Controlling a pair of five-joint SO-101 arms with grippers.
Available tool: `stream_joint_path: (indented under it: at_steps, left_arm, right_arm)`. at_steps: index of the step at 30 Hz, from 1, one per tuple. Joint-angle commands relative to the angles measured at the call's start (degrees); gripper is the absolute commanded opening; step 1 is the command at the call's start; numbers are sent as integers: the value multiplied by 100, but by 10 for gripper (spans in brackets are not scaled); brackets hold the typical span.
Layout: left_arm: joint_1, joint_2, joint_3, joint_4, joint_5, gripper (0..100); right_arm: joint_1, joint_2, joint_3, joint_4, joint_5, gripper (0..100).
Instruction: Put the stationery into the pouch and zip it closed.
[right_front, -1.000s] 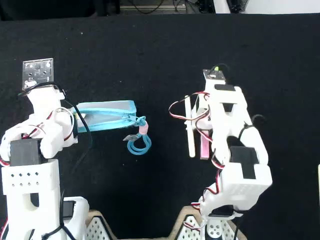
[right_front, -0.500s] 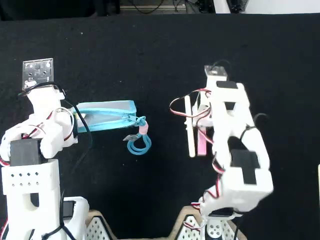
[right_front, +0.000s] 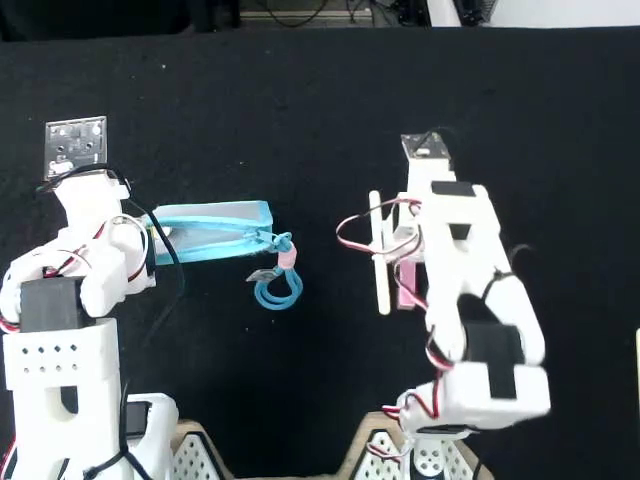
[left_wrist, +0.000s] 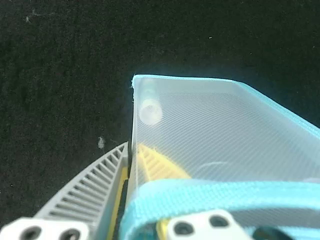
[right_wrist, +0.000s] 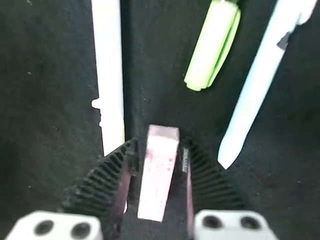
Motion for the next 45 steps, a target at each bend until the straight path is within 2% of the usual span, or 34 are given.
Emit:
stream_joint_path:
  at_steps: [1,11,13,20,29,38,45]
  left_arm:
    - [-84,44,31,-26,53,30]
    - [-84,44,31,-35,53,30]
    - [-84,44,31,-35,53,30]
    - [-84,44,31,-35,53,30]
    - [-84,44,31,-35,53,30]
    - [-84,44,31,-35,53,30]
    - [-84,44,31,-35,53,30]
  right_arm:
    - [-53,576,-875,563,26,94]
    - [-44,1842,-2035,1284,26,70]
    - [-35,1684,-2044,1319,26,8]
    - [-290,-75,-1560,1697,18,11]
    - [-1662,-2985,-1288,2084,26,11]
    - [-3332,-5059,-1262,738,26,11]
    - [-4378,-5349,-1191,97,62,11]
